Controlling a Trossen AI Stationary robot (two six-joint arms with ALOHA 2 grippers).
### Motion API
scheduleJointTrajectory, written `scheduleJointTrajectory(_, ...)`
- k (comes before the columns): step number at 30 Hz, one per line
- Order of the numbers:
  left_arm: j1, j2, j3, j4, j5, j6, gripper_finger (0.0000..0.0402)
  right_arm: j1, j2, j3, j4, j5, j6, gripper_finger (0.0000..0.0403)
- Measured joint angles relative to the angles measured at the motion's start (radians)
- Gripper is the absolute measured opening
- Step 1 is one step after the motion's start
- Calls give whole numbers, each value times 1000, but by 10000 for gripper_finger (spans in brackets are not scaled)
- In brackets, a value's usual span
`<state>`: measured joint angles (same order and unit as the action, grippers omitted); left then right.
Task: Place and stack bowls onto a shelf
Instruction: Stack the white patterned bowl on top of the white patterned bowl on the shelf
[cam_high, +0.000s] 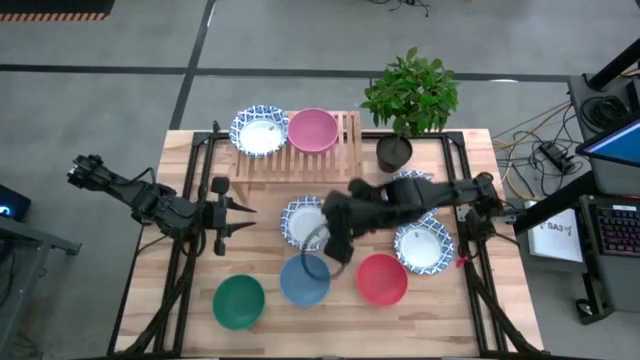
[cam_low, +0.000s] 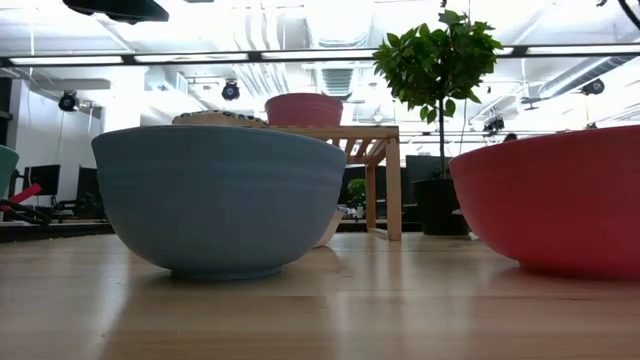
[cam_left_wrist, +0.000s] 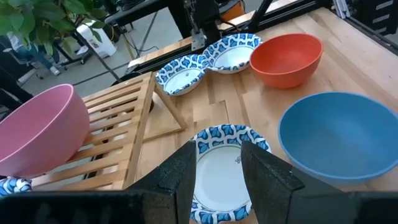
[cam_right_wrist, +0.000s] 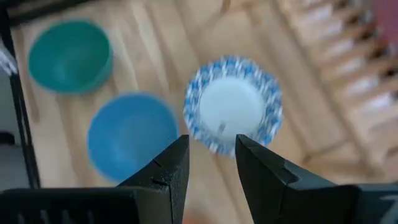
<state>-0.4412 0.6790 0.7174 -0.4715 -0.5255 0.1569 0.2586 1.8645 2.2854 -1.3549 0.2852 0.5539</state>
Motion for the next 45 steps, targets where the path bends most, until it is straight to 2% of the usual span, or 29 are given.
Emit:
scheduleJointTrajectory(6, 0, 15, 0, 13, 0, -1, 111, 119, -2, -112, -47, 3, 50, 121)
scheduleJointTrajectory(13, 0, 40, 0, 38, 0, -30, 111, 199, -27, -265, -33, 29, 83, 109)
scheduleJointTrajectory(18, 0, 57, 0, 70, 1, -117, 111, 231, -92, -442, 66, 30, 78, 87)
scheduleJointTrajectory(23, 0, 76, 0, 114, 1, -182, 111, 239, -215, -672, 245, 37, 65, 64)
scheduleJointTrajectory(26, 0, 91, 0, 151, 1, -199, 111, 240, -295, -813, 358, 119, 45, 54)
scheduleJointTrajectory(30, 0, 116, 2, 201, 2, -222, 111, 231, -388, -966, 482, 325, 45, 49)
scheduleJointTrajectory(35, 0, 143, 3, 236, 2, -258, 111, 207, -460, -1068, 496, 519, 194, 50)
scheduleJointTrajectory(40, 0, 160, 3, 241, 4, -344, 111, 198, -502, -1111, 499, 546, 346, 66)
scheduleJointTrajectory(45, -3, 160, 3, 236, 20, -418, 111, 199, -504, -1114, 500, 504, 489, 112)
